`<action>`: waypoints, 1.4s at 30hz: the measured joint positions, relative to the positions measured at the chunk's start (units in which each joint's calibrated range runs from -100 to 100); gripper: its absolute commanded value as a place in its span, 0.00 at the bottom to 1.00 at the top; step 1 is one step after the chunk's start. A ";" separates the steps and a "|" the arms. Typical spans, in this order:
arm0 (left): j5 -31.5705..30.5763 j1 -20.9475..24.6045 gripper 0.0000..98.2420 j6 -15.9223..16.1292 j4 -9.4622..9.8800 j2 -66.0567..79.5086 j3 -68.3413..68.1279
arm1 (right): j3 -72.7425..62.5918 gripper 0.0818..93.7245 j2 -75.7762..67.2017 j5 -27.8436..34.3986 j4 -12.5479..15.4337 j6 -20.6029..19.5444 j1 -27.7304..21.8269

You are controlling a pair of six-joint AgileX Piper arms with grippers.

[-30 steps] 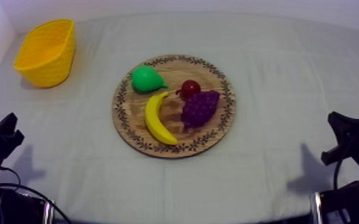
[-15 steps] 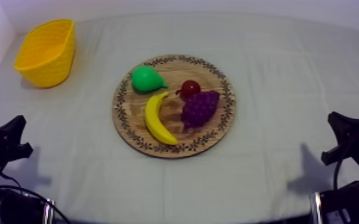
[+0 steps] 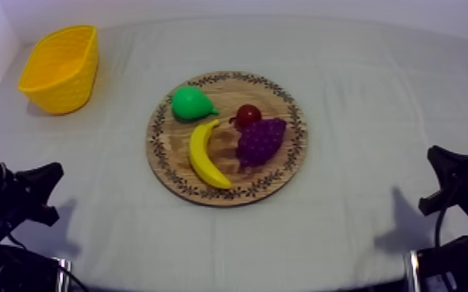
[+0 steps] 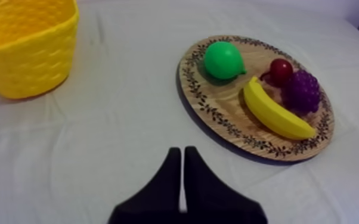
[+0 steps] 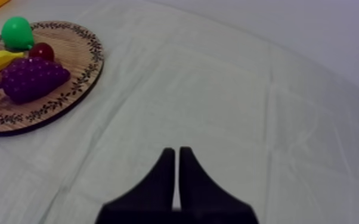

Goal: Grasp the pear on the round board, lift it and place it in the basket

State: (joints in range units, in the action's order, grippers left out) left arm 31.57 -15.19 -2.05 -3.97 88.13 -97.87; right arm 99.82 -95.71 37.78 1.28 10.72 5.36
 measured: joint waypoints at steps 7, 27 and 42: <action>-1.39 0.06 0.00 3.87 -4.73 -12.61 5.20 | 0.00 0.00 0.00 0.00 0.00 0.03 0.00; 19.59 4.30 0.00 6.29 -7.30 -54.57 38.69 | 0.00 0.00 0.00 0.00 0.00 0.00 0.00; 41.09 1.22 0.00 2.05 -0.57 -82.44 74.94 | 0.00 0.00 0.00 0.00 0.00 0.00 0.00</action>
State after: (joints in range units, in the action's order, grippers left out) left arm 72.66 -13.97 0.00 -4.54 5.69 -22.93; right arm 99.82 -95.71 37.78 1.28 10.72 5.36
